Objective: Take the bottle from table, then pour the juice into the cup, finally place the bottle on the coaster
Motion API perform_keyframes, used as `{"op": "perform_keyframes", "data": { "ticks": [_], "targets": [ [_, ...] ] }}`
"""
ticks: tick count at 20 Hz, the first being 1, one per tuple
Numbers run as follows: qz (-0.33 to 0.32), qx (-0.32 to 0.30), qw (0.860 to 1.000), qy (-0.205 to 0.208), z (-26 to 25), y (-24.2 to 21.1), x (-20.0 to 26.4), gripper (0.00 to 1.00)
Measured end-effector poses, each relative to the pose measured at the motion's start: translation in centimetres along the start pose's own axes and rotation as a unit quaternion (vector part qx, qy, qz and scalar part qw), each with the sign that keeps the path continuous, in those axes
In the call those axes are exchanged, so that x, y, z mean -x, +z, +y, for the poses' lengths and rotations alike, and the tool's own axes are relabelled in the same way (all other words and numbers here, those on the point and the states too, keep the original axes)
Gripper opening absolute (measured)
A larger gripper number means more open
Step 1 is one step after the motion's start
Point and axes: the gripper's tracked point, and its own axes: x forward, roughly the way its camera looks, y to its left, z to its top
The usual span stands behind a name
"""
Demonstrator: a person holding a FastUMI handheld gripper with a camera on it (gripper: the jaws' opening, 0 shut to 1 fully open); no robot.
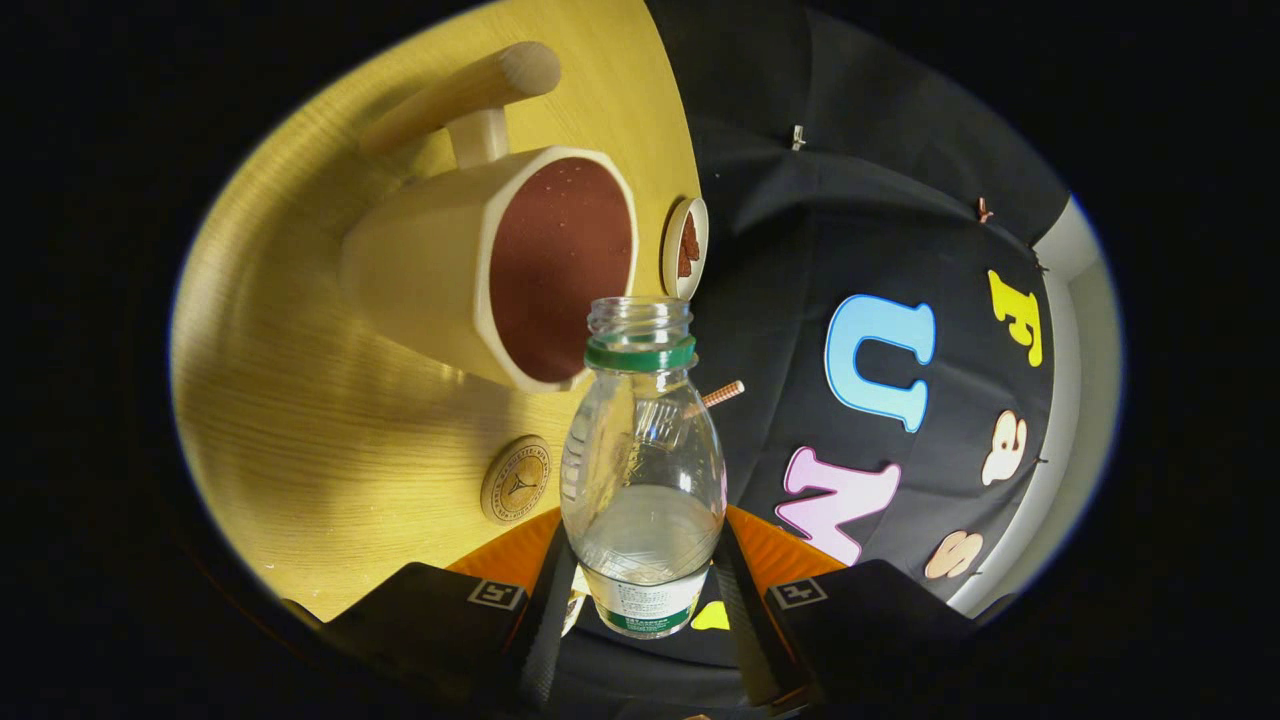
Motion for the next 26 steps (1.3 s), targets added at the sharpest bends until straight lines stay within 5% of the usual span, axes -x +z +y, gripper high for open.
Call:
{"op": "perform_keyframes", "data": {
  "ticks": [26],
  "targets": [
    [-0.018, 0.065, 0.997, -0.027, -1.6, -0.2, -0.8, 0.73]
  ]
}}
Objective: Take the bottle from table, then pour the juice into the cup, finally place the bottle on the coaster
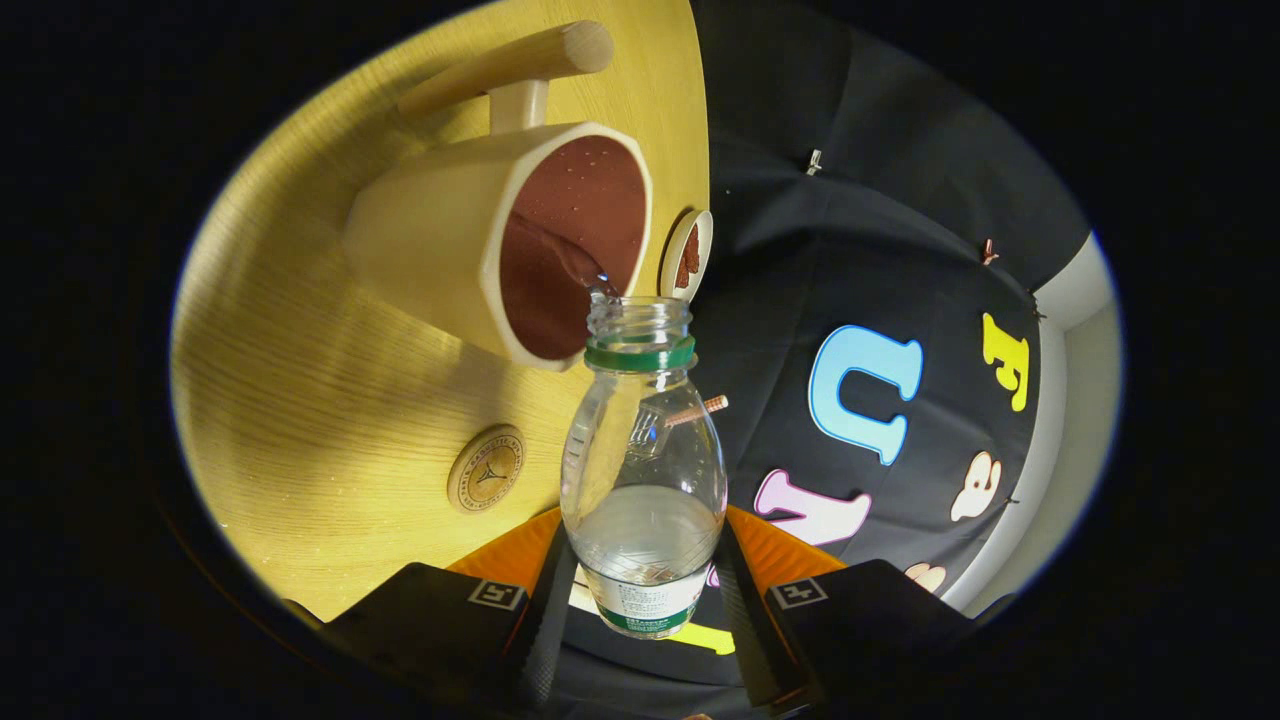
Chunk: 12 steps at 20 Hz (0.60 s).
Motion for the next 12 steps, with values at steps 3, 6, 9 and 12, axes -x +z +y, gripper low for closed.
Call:
{"op": "perform_keyframes", "data": {
  "ticks": [3, 6, 9, 12],
  "targets": [
    [-0.009, 0.017, 1.0, -0.005, -0.5, 0.2, 0.0, 0.73],
    [-0.013, 0.027, 1.0, -0.005, -0.8, 0.0, 0.0, 0.74],
    [-0.017, 0.036, 0.999, -0.008, -1.1, 0.3, 0.3, 0.73],
    [-0.026, 0.05, 0.998, -0.01, -1.5, 0.8, 0.4, 0.73]
  ]
}}
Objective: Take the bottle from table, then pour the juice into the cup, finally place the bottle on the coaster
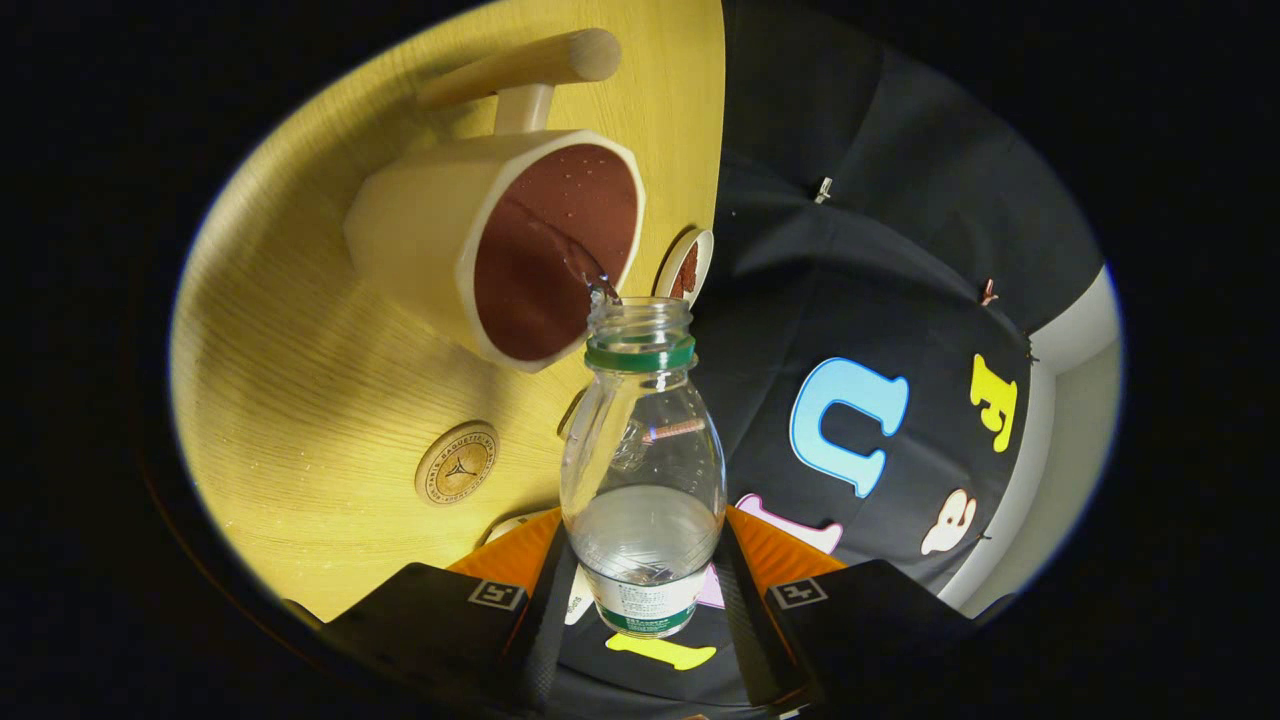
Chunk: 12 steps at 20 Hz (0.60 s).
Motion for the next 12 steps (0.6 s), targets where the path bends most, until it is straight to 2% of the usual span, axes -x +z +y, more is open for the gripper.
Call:
{"op": "perform_keyframes", "data": {
  "ticks": [12],
  "targets": [
    [-0.022, 0.062, 0.998, -0.011, -1.9, 0.7, -0.5, 0.73]
  ]
}}
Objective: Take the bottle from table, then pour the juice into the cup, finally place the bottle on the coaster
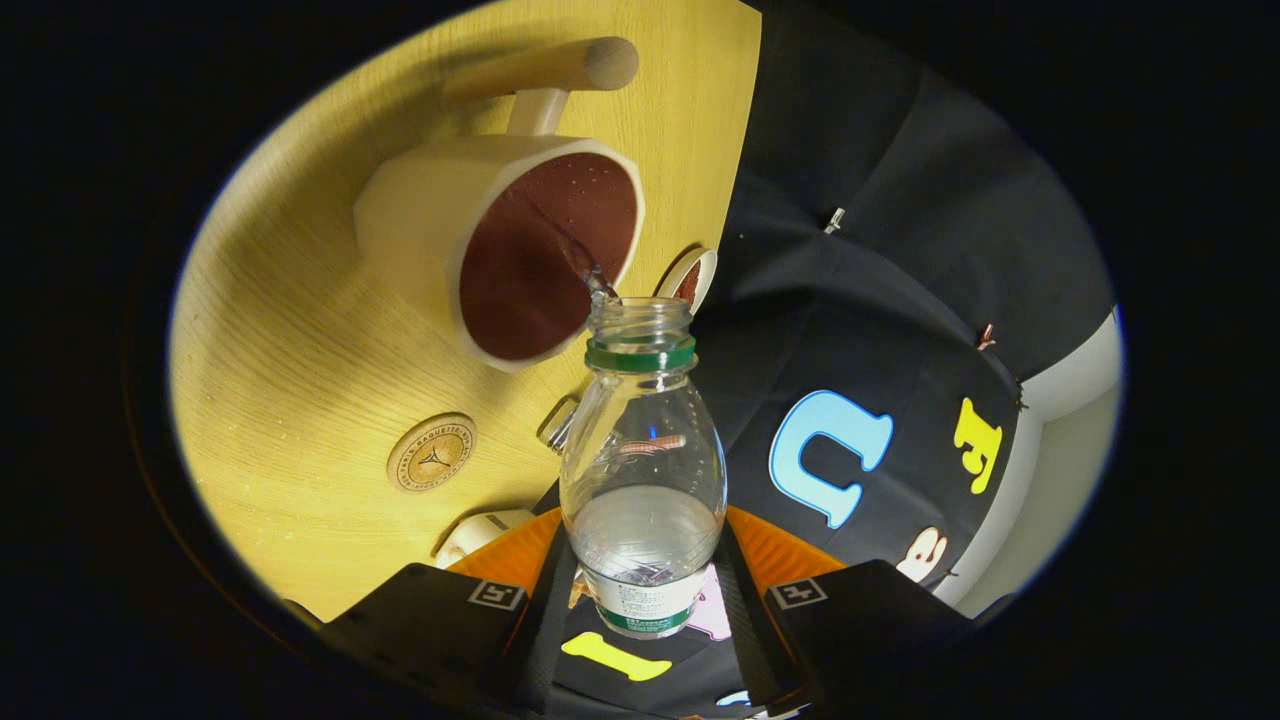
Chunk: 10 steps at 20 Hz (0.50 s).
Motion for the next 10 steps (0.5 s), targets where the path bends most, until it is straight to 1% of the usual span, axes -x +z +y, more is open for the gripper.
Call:
{"op": "perform_keyframes", "data": {
  "ticks": [10],
  "targets": [
    [-0.009, 0.049, 0.999, 0.003, -0.66, -0.06, -0.04, 0.73]
  ]
}}
